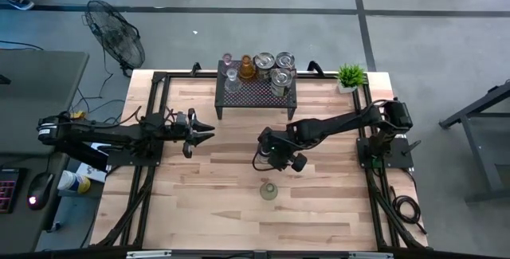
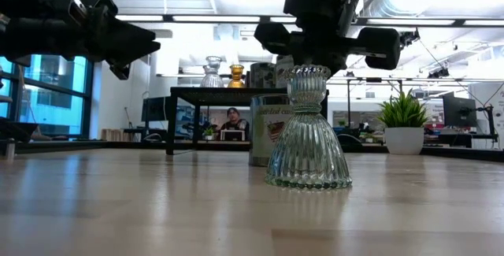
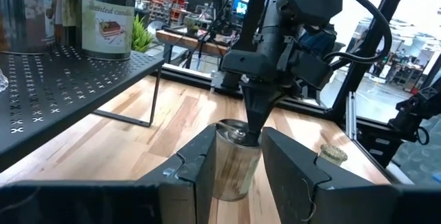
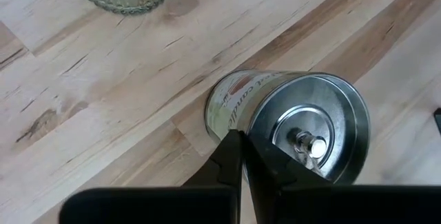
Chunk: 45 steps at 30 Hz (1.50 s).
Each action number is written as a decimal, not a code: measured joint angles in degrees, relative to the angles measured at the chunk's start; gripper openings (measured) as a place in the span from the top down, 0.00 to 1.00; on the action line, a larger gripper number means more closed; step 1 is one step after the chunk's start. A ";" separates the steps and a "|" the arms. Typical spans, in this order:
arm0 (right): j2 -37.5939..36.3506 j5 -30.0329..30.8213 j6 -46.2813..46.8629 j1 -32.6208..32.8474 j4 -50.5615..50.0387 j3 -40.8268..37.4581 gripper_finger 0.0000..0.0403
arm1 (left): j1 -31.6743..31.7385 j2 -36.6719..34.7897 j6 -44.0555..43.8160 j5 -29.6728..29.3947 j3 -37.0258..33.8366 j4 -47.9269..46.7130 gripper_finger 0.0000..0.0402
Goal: Pick & Place candle stick holders
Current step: Put the green scented candle on the shelf aligned with the other scented candles
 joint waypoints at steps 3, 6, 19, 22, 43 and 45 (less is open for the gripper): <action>0.00 0.35 0.17 0.00 -0.03 0.02 1.00 | 0.00 0.00 0.02 -0.12 0.00 -0.45 0.71; -0.07 0.40 0.17 0.00 -0.04 0.02 1.00 | 0.00 -0.01 0.01 -0.22 0.00 -0.48 0.71; 0.31 1.86 -0.12 -0.28 -7.27 6.36 1.00 | 0.00 -0.02 0.20 -0.33 0.00 -1.05 0.71; 0.28 2.78 -0.13 -1.04 -7.57 7.75 1.00 | 0.00 -0.02 0.22 -0.33 0.00 -1.23 0.71; -0.04 7.83 0.36 -5.39 -20.88 29.38 1.00 | 0.00 -0.02 0.20 -0.22 0.00 -2.51 0.71; -0.09 8.85 -0.02 -6.42 -21.24 31.54 1.00 | 0.00 -0.02 0.20 -0.22 0.00 -2.51 0.71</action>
